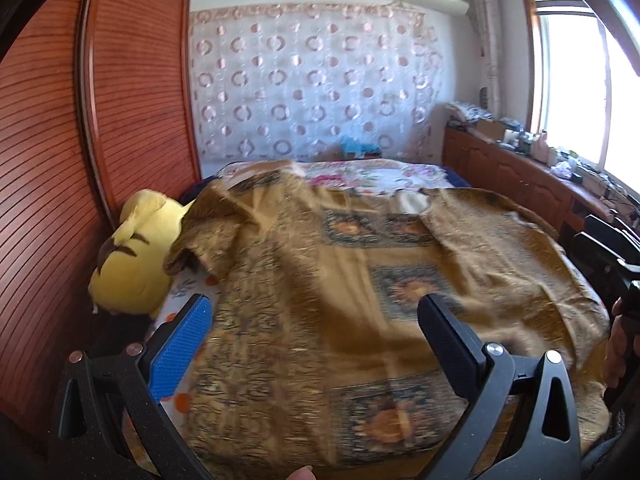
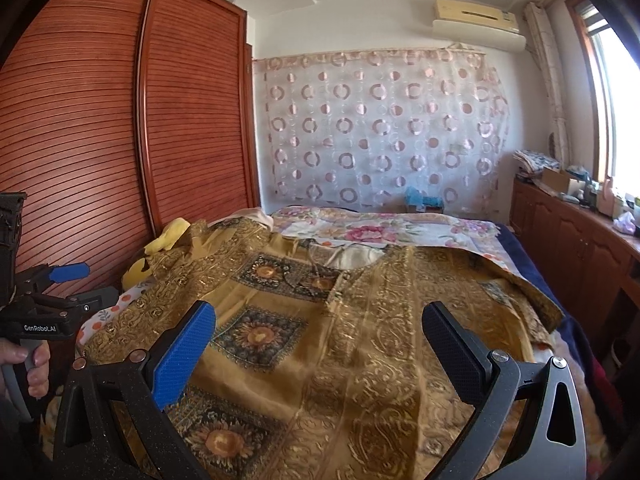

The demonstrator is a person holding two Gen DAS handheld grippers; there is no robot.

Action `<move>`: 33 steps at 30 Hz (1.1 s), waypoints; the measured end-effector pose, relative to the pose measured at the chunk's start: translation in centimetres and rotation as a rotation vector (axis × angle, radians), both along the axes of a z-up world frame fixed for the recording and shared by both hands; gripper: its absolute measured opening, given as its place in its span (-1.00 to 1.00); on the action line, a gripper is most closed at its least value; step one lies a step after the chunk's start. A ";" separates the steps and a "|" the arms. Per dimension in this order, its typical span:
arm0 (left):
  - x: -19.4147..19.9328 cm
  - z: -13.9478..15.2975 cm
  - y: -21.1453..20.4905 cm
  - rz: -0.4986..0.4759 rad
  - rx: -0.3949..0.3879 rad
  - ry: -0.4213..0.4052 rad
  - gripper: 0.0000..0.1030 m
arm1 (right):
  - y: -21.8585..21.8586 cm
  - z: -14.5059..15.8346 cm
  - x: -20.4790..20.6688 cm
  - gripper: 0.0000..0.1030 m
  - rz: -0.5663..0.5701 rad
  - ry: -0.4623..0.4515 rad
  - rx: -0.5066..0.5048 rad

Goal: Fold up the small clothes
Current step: 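Lower the left tool to the garment edge and close on the fabric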

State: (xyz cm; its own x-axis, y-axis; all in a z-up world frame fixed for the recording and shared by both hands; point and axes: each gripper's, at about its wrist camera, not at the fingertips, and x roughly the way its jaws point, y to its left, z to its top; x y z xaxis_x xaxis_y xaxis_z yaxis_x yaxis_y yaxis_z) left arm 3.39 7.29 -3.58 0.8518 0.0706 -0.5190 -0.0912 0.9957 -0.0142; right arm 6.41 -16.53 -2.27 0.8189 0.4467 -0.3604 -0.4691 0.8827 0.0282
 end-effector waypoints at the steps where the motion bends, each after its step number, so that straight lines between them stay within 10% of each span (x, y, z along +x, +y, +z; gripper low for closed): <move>1: 0.1 -0.2 0.7 0.013 0.000 0.005 1.00 | 0.2 -0.1 0.4 1.00 0.006 0.006 0.000; 18: 3.6 -1.4 9.7 0.122 0.009 0.030 0.99 | 4.3 -2.4 9.3 1.00 0.133 0.146 -0.093; 33: 11.8 -4.5 14.9 0.114 -0.172 0.189 0.34 | 6.2 -1.3 10.6 1.00 0.144 0.203 -0.169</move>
State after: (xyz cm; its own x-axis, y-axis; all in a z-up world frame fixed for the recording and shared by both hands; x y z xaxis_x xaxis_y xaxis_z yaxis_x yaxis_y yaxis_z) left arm 15.17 22.14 -8.06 0.7303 0.0574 -0.6807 -0.2198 0.9632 -0.1546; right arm 16.96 -10.32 -3.53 0.6550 0.4726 -0.5896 -0.5896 0.8077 -0.0076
